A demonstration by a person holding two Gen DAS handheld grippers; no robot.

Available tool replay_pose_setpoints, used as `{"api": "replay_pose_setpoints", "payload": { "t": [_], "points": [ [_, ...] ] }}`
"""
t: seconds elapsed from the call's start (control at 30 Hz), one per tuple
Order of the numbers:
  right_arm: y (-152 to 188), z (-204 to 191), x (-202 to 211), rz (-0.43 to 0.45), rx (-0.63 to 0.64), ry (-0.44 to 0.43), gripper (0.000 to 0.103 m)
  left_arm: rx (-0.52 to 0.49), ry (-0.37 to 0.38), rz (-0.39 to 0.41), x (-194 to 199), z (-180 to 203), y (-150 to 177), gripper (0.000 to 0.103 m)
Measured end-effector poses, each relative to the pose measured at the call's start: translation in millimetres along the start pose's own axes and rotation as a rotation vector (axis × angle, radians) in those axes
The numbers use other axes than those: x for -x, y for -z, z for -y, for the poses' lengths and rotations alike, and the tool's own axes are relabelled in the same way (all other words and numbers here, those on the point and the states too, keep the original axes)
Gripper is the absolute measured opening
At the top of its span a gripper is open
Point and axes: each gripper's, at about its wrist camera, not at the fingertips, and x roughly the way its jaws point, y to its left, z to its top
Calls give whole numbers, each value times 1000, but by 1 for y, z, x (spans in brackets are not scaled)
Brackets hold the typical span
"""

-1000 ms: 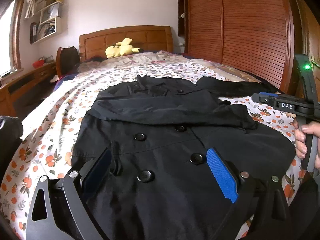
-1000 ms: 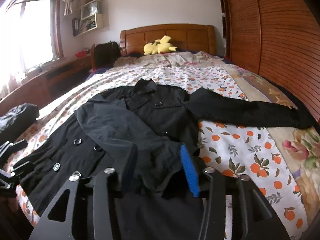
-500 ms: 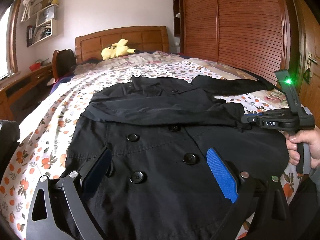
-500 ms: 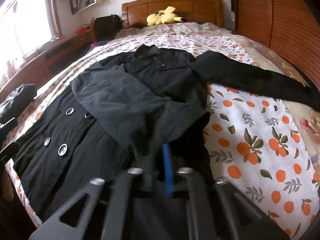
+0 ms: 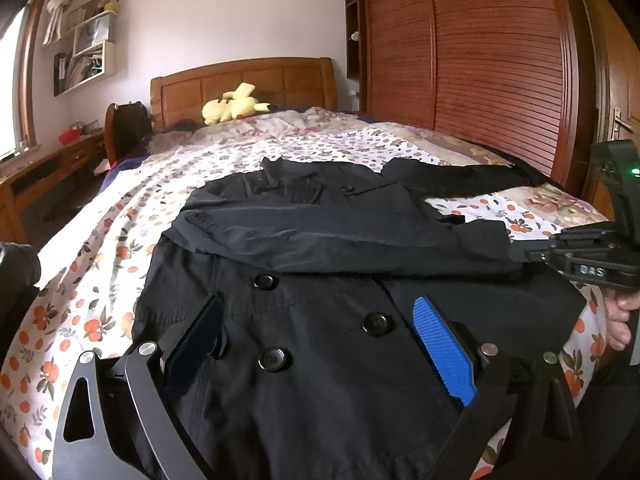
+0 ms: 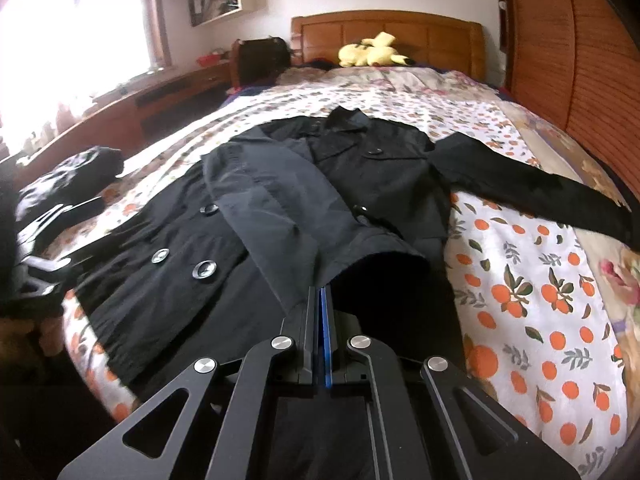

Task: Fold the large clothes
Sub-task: 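Fold the coat side panel over the front with the right gripper, release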

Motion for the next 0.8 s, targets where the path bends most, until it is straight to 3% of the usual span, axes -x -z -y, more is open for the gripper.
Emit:
{"api": "replay_pose_setpoints", "payload": {
  "t": [0.13,0.27,0.47,0.8],
  "points": [
    [1,-6,7,17,22,11,1,1,2,-1,0,1,-1,97],
    [-4,-3,14,51,48,63,28,-6,2,1,1,5,-2,97],
    [-8,7,2,72,61,60,29,-9,10,13,3,11,-2,97],
    [-15,9,-50,-13,77,78,29,-46,36,47,27,28,-14,97]
  ]
}}
